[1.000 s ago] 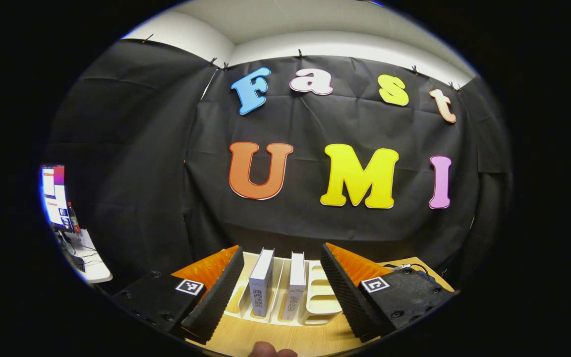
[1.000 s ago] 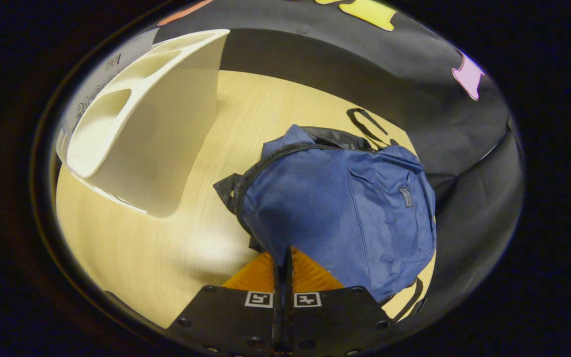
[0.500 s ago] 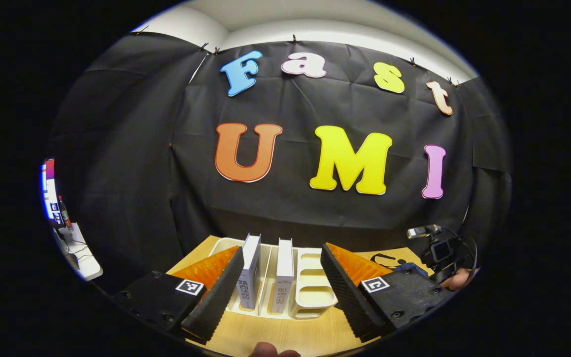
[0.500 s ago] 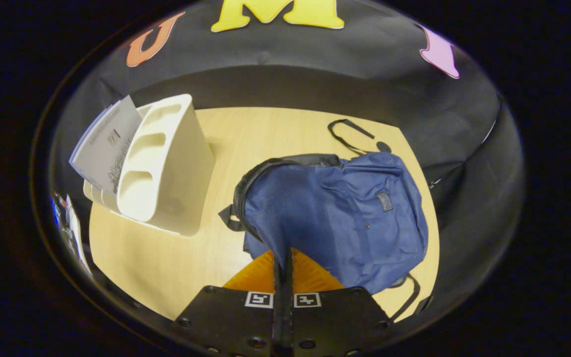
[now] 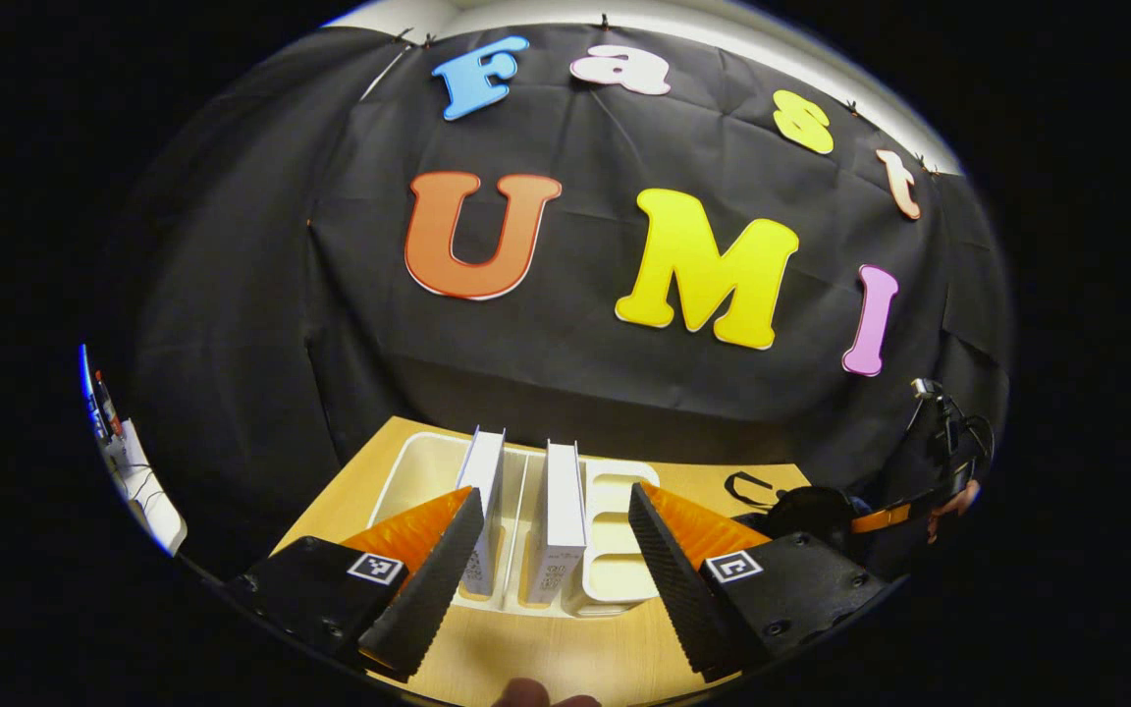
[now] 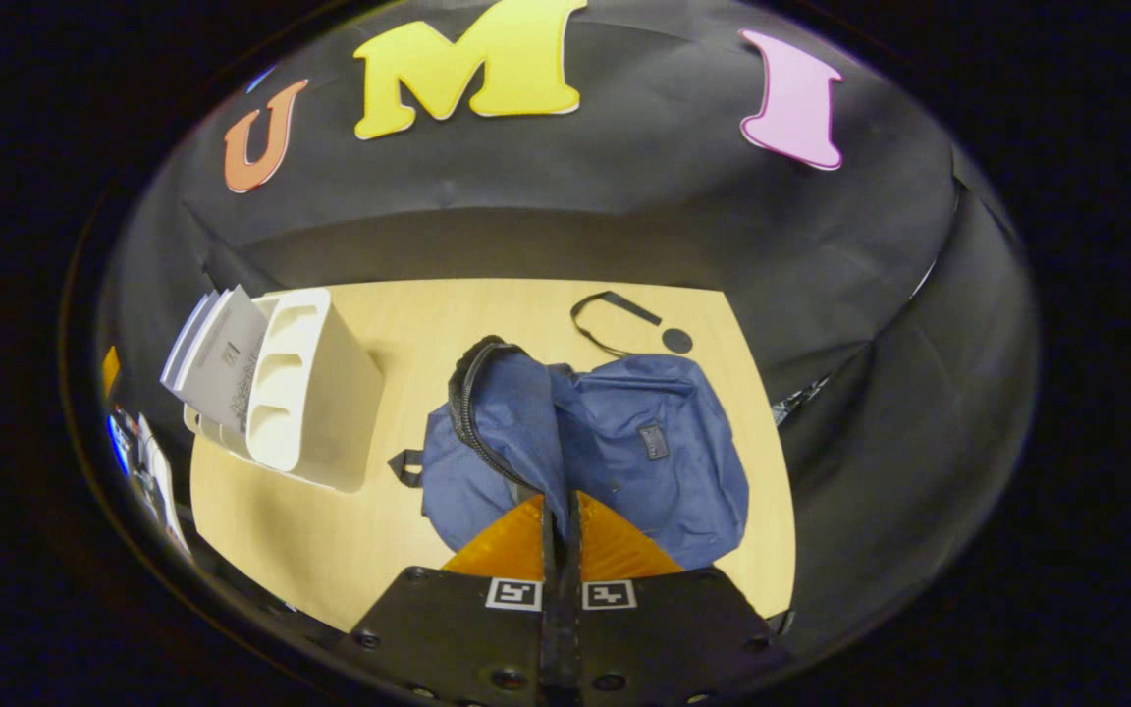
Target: Open the schoolbag, grab two books from the bookshelf and put them into the schoolbag.
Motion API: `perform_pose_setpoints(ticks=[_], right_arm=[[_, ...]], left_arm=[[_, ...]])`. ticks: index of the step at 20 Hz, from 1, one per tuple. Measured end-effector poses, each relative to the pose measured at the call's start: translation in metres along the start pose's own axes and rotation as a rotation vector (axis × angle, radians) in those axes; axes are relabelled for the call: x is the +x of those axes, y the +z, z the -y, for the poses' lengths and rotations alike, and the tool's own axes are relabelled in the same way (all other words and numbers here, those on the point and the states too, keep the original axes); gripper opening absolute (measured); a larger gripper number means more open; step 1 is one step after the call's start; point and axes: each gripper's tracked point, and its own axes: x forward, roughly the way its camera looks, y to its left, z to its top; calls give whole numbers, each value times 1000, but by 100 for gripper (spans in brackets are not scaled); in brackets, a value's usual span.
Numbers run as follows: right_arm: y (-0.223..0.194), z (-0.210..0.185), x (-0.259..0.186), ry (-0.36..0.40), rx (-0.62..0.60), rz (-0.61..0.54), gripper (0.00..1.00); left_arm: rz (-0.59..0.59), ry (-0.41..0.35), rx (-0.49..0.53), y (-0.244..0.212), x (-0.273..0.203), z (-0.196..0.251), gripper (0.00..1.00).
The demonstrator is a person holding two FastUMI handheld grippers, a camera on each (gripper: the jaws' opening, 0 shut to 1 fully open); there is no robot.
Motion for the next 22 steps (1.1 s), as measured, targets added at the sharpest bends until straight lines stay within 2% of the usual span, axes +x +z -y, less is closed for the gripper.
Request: perform_pose_setpoints(ticks=[2, 6, 9, 10, 11, 14, 18, 22], right_arm=[[6, 17, -2, -10, -1, 3, 0], [15, 46, -3, -12, 55, 12, 0], [13, 61, -3, -6, 62, 2, 0], [12, 62, -2, 0, 64, -2, 0], [12, 64, -2, 7, 67, -7, 0], [15, 71, -1, 21, 69, -16, 0], [15, 75, 0, 39, 55, -25, 0], [13, 73, 2, 63, 51, -30, 0]], left_arm=[[-98, -39, -6, -6, 16, 4, 95], [-284, -61, 30, -33, 45, 10, 96], [-468, -123, 20, -52, 64, 19, 96], [-512, -131, 17, -56, 70, 21, 100], [-565, -138, 34, -60, 76, 20, 96], [-703, -140, 82, -71, 95, 22, 96], [-847, -81, 110, -87, 116, 7, 96], [-948, -35, 77, -104, 126, 2, 94]])
